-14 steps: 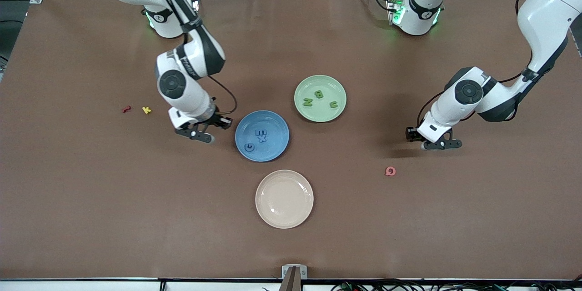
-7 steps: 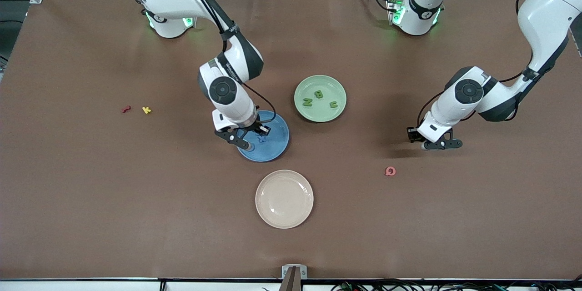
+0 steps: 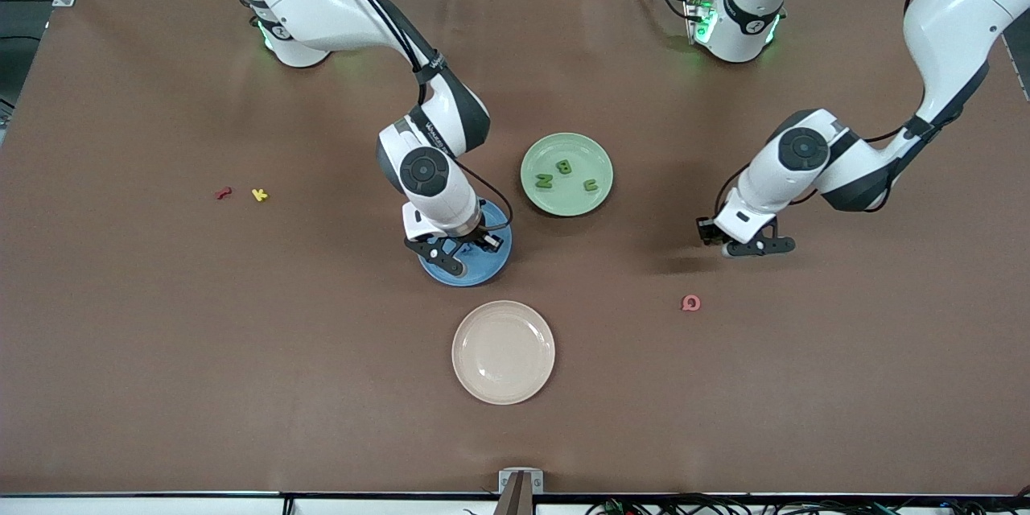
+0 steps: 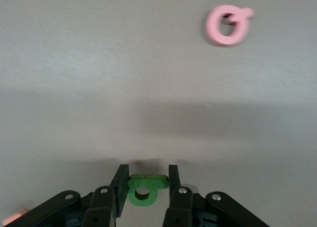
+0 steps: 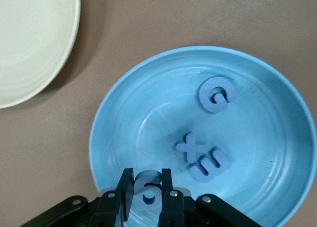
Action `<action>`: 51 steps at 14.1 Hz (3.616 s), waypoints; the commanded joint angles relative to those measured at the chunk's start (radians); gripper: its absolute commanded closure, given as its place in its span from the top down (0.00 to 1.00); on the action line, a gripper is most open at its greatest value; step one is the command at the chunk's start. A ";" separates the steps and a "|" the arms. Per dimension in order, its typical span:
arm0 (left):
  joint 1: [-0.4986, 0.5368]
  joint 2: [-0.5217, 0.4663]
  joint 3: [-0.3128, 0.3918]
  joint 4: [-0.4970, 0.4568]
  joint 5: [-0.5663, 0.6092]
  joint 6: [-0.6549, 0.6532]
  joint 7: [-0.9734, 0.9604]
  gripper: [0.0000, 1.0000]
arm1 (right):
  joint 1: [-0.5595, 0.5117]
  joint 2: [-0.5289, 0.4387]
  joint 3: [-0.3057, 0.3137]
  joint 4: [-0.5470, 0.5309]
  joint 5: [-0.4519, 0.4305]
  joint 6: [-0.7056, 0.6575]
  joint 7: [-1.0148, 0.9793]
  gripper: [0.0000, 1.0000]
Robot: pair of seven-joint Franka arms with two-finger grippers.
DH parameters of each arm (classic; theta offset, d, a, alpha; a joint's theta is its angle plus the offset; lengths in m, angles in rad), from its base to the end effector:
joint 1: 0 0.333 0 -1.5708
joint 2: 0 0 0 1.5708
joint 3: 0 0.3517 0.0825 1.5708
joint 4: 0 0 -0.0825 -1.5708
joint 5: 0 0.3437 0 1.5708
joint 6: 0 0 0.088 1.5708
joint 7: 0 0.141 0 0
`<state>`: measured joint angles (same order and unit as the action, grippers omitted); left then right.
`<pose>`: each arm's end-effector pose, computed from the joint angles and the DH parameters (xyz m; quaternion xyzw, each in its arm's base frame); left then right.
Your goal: Sort letters by color into matching plates
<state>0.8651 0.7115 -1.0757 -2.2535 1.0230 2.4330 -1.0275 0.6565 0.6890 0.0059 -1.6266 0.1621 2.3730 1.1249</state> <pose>0.5077 -0.0948 0.2238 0.9983 0.0460 0.0313 0.0150 0.5427 0.4296 0.2443 -0.9565 0.2841 0.0287 0.0597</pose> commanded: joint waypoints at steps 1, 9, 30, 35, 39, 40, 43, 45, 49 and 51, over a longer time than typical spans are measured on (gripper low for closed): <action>-0.011 -0.009 -0.075 -0.014 0.006 -0.063 -0.109 0.24 | 0.020 0.043 -0.012 0.062 0.017 -0.021 0.024 0.01; -0.317 -0.010 -0.127 0.040 -0.123 -0.138 -0.448 0.24 | 0.028 0.043 -0.014 0.062 0.007 -0.024 0.021 1.00; -0.637 -0.010 0.008 0.077 -0.184 -0.172 -0.569 0.99 | -0.622 -0.420 -0.033 0.113 -0.190 -0.796 -1.148 1.00; -0.632 -0.032 0.005 0.139 -0.184 -0.172 -0.569 0.99 | -0.713 -0.441 -0.032 0.194 -0.188 -0.876 -1.171 1.00; -0.594 -0.026 0.006 0.184 -0.184 -0.172 -0.545 0.99 | -0.753 -0.442 -0.033 0.218 -0.178 -0.893 -1.169 1.00; -0.559 -0.029 0.005 0.181 -0.185 -0.172 -0.533 0.99 | -0.758 -0.441 -0.032 0.234 -0.173 -0.905 -1.168 1.00; -0.480 -0.052 0.005 0.164 -0.195 -0.154 -0.387 0.99 | -0.758 -0.437 -0.029 0.243 -0.171 -0.905 -1.162 1.00; -0.460 -0.110 0.031 0.157 -0.307 -0.125 -0.253 0.99 | -0.749 -0.425 -0.026 0.249 -0.180 -0.896 -1.162 1.00; -0.471 -0.280 0.166 0.167 -0.686 -0.112 0.174 0.99 | -0.738 -0.424 -0.026 0.264 -0.179 -0.882 -1.157 1.00; -0.474 -0.340 0.232 0.167 -0.829 -0.114 0.356 0.99 | -0.715 -0.427 -0.023 0.264 -0.173 -0.891 -1.145 1.00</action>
<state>0.4108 0.4785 -0.9066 -2.0629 0.3124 2.3118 -0.8139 -0.0765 0.2480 -0.0224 -1.3961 -0.0133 1.4980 -0.0352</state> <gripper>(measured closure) 0.009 0.000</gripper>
